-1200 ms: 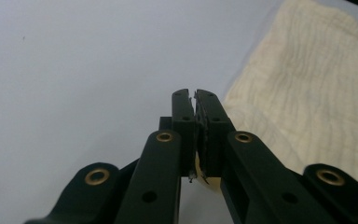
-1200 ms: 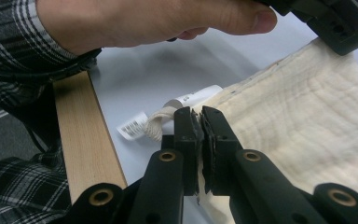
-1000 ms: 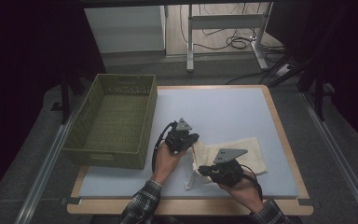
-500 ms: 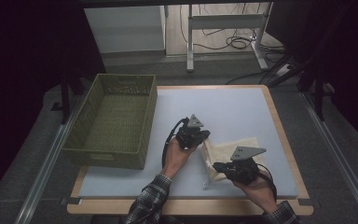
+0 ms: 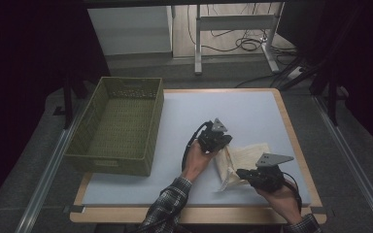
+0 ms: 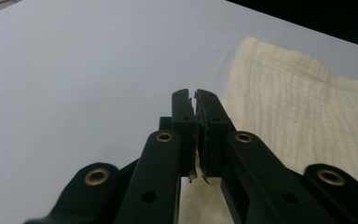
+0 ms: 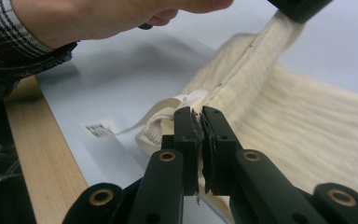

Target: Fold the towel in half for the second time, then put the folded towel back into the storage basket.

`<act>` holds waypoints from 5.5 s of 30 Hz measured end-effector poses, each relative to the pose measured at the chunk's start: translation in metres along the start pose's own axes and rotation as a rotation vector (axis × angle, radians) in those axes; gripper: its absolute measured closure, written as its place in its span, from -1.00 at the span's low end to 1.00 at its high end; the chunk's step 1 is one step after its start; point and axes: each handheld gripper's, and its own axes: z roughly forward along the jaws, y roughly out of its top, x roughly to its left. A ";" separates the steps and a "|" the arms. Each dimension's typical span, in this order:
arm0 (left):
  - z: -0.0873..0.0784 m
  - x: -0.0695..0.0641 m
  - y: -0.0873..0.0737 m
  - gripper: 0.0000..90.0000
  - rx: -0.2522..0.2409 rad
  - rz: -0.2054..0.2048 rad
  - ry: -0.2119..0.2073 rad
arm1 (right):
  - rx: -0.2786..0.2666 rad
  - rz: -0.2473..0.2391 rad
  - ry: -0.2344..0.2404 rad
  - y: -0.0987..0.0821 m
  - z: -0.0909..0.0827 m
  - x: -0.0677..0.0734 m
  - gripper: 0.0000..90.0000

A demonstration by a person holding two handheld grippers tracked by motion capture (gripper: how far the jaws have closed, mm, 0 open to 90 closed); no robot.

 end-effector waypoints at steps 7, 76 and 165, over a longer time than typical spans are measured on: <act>0.015 -0.008 0.009 0.93 -0.004 0.025 -0.024 | -0.014 0.042 -0.029 -0.013 -0.015 -0.011 0.90; 0.025 -0.014 -0.004 -0.04 0.054 0.021 0.009 | 0.017 0.143 -0.292 -0.044 -0.059 -0.065 0.34; -0.062 0.041 0.006 0.86 0.016 -0.061 0.037 | -0.056 0.080 -0.060 0.022 -0.010 -0.024 0.85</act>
